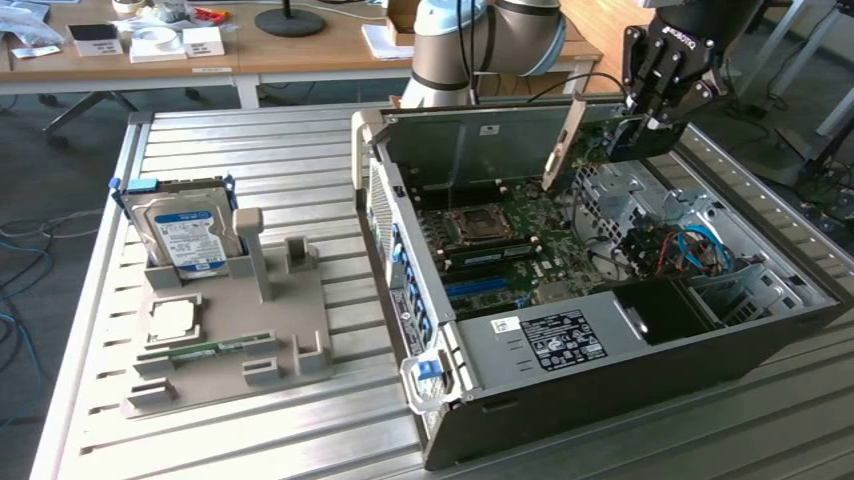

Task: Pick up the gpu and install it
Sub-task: 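Insert the gpu into the slot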

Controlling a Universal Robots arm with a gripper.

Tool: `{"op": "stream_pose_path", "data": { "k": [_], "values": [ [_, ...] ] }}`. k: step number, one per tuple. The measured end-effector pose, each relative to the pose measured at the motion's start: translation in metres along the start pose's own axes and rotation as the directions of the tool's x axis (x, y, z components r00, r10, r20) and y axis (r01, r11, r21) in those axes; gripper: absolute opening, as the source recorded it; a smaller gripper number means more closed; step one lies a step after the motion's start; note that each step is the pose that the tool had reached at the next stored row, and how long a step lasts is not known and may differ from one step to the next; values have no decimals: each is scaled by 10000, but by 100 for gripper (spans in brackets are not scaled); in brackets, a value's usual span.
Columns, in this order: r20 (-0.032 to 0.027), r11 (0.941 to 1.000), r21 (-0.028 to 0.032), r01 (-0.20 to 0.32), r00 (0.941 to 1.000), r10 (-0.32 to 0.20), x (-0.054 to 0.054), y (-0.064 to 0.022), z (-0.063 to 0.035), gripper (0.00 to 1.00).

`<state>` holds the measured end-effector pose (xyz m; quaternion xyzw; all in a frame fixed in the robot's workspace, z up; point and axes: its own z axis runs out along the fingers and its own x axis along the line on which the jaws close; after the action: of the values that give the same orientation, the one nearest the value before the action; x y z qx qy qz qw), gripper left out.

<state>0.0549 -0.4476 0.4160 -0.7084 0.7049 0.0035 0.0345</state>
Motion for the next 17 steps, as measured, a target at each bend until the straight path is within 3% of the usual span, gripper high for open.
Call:
{"op": "stream_pose_path", "data": {
  "k": [9, 17],
  "values": [
    [-29, 9996, 16, -290, 9996, 290, 0, 60, 0, 27],
    [-38, 9988, 27, -496, 9988, 496, -1, 205, -2, 27]
  ]
}}
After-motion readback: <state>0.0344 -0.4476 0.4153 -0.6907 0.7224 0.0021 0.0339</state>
